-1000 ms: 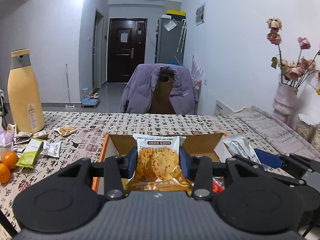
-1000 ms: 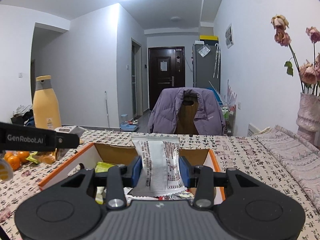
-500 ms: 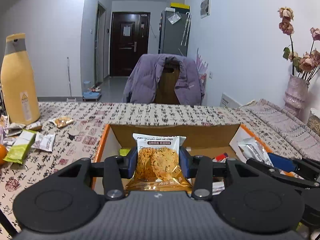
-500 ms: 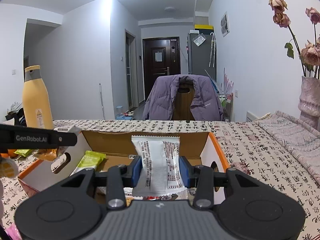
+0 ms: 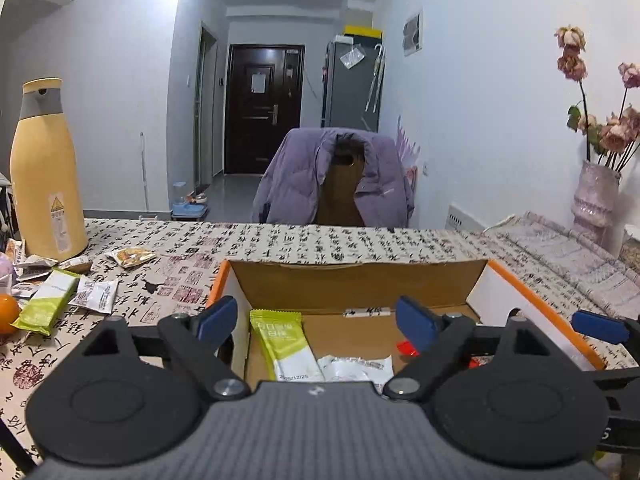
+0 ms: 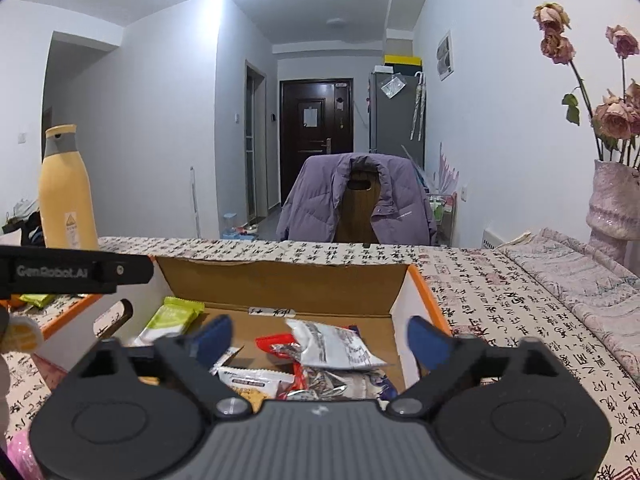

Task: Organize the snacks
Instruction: 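Open both grippers to release the packets into the box, then withdraw both tools from the box toward the snack pile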

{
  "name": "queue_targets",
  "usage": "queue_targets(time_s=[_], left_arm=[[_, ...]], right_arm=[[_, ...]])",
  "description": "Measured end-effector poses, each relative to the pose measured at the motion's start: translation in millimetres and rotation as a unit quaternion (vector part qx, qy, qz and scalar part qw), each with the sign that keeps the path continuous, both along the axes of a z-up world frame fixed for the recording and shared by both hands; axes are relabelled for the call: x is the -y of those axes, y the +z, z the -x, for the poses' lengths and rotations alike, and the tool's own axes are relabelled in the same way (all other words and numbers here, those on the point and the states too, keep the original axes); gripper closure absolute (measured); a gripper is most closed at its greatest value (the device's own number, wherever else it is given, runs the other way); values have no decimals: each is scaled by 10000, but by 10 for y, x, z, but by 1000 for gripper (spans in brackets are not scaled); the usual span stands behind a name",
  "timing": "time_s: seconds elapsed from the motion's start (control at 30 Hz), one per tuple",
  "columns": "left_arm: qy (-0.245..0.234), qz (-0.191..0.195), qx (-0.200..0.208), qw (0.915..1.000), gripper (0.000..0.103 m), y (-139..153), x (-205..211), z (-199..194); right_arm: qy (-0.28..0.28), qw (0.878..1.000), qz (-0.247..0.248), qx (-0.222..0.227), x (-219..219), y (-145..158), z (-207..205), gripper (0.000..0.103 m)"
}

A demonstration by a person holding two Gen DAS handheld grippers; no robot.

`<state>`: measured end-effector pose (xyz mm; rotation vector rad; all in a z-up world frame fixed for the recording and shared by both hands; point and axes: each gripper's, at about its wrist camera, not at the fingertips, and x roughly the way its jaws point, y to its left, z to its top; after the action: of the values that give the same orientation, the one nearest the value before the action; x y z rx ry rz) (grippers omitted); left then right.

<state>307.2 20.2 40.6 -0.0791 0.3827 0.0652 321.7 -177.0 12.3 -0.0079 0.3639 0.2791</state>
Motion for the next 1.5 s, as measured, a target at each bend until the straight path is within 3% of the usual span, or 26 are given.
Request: queue_targets(time_s=[0.03, 0.47, 0.7, 1.1, 1.5], left_arm=[[22, 61, 49, 10000, 0, 3, -13, 8], [43, 260, 242, 9994, 0, 52, -67, 65], [-99, 417, 247, 9988, 0, 257, -31, 140], [-79, 366, 393, 9985, 0, 477, -11, 518], [-16, 488, 186, 9986, 0, 337, -77, 1068]], right_arm=[[-19, 10000, -25, -4, 11, 2, 0, 0], [-82, 9998, -155, -53, 75, 3, -23, 0], [-62, 9998, -175, -23, 107, 97, -15, 0], [-34, 9997, -165, 170, 222, 432, 337, 0], [-167, 9999, -12, 44, 485, 352, 806, 0]])
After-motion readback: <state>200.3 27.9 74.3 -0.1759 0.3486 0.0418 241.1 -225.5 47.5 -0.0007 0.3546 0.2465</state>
